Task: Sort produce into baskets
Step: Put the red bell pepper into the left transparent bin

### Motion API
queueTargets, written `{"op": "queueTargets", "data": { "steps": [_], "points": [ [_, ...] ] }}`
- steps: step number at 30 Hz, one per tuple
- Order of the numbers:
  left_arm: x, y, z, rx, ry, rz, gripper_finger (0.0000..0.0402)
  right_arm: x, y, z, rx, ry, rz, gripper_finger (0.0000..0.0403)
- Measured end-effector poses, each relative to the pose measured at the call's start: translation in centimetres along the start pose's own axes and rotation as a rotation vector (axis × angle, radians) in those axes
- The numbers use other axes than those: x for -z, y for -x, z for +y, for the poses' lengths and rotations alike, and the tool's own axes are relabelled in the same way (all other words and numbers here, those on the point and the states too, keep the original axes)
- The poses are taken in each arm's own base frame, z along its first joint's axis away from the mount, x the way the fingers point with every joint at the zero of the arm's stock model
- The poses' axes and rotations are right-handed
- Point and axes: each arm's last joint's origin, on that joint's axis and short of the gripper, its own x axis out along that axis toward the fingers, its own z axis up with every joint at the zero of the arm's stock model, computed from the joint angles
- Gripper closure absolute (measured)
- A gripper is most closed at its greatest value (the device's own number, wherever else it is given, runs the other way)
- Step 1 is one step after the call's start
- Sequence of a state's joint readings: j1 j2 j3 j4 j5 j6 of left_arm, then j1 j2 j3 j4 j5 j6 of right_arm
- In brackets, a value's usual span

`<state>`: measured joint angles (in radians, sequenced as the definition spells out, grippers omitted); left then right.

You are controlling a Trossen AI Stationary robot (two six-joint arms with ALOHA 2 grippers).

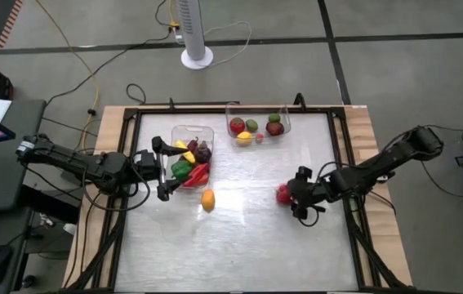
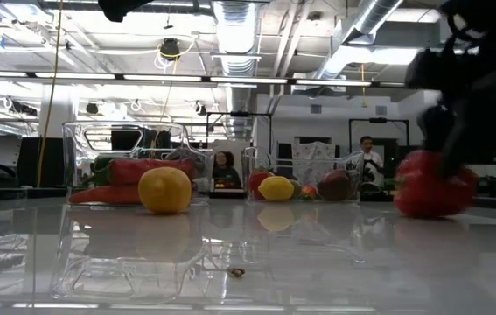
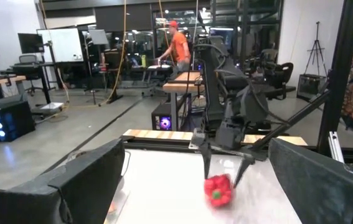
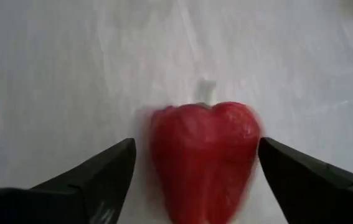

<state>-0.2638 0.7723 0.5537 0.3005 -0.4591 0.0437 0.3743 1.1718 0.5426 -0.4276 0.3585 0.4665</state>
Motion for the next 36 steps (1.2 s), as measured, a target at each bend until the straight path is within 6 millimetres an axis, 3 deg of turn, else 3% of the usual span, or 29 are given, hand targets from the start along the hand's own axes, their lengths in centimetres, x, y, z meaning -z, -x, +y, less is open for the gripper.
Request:
{"op": "queueTargets", "data": {
  "steps": [4, 7, 19, 27, 36],
  "points": [
    [0.0, 0.0, 0.0, 0.0, -0.002, 0.003, 0.0015, 0.5, -0.9, 0.0, -0.004, 0.014, 0.068, 0.0008],
    [0.0, 0.0, 0.0, 0.001, -0.002, 0.004, 0.0015, 0.8, -1.7, 0.2, 0.021, 0.046, 0.105, 0.0009],
    [0.0, 0.0, 0.0, 0.0, -0.001, 0.004, 0.0015, 0.4, -3.0, 0.8, 0.054, 0.076, 0.08, 0.0101],
    [0.0, 0.0, 0.0, -0.001, 0.001, -0.004, 0.0015, -4.0, -2.1, 0.2, 0.1, 0.144, -0.036, 0.009],
    [-0.2, -0.1, 0.1, -0.009, 0.01, -0.021, 0.0015, -10.1, -2.1, -3.6, 0.179, 0.163, -0.365, 0.0091]
  ]
}}
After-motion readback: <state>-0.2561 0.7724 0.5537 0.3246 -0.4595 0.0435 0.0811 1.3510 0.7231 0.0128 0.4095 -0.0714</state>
